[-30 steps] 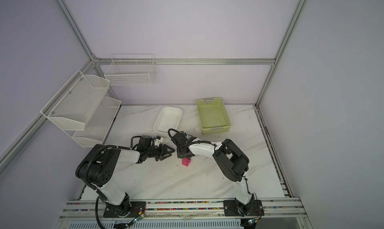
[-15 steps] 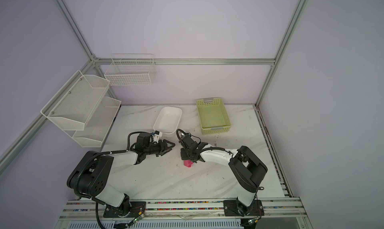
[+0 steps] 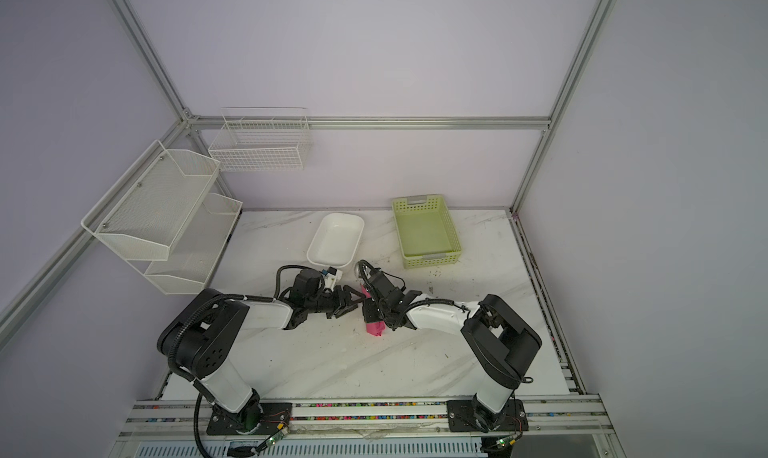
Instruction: Place the utensils on the paper napkin and roll it up
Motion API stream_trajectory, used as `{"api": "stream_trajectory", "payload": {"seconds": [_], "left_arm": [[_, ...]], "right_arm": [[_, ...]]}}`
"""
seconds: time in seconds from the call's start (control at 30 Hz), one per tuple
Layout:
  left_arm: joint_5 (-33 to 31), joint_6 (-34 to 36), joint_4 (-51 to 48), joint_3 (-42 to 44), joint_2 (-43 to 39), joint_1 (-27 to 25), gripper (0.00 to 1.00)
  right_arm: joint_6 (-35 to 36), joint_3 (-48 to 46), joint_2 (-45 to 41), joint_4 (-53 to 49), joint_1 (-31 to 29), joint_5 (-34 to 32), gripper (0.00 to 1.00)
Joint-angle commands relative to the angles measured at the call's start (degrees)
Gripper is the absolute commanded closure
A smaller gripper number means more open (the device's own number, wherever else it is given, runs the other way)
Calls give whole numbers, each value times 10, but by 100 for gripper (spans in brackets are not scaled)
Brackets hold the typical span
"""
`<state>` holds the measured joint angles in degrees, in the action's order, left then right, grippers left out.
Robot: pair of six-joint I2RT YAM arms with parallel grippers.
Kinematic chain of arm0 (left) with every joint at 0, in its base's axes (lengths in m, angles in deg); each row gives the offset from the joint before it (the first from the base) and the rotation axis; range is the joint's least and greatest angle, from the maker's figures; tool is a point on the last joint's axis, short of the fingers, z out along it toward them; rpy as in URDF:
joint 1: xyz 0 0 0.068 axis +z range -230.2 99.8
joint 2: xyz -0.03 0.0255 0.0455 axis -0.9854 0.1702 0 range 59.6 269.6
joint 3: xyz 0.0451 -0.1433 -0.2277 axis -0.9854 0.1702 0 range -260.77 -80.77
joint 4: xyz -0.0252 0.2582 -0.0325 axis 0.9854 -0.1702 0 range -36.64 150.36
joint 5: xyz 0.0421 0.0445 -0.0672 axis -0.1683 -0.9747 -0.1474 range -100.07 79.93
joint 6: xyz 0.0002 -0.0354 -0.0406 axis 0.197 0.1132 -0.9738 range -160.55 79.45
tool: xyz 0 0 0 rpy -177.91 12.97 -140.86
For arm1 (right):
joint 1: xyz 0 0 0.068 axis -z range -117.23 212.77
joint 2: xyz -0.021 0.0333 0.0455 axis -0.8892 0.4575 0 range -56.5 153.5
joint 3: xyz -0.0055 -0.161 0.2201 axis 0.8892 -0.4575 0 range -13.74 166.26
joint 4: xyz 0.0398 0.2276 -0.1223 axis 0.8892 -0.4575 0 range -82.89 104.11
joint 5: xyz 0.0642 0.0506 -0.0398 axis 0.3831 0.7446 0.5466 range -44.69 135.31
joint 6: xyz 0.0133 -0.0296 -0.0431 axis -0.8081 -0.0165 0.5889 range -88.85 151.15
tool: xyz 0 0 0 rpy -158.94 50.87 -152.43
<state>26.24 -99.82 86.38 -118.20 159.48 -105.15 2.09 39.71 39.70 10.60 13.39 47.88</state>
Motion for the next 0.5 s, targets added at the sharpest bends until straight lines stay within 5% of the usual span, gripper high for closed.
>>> {"api": "stream_trajectory", "payload": {"seconds": [0.0,0.47], "left_arm": [[1,-21,49,-46,20,-5,39],[16,-115,167,-23,63,-12,31]], "right_arm": [[5,0,-27,40,3,10,100],[8,7,-54,42,3,23,100]]}}
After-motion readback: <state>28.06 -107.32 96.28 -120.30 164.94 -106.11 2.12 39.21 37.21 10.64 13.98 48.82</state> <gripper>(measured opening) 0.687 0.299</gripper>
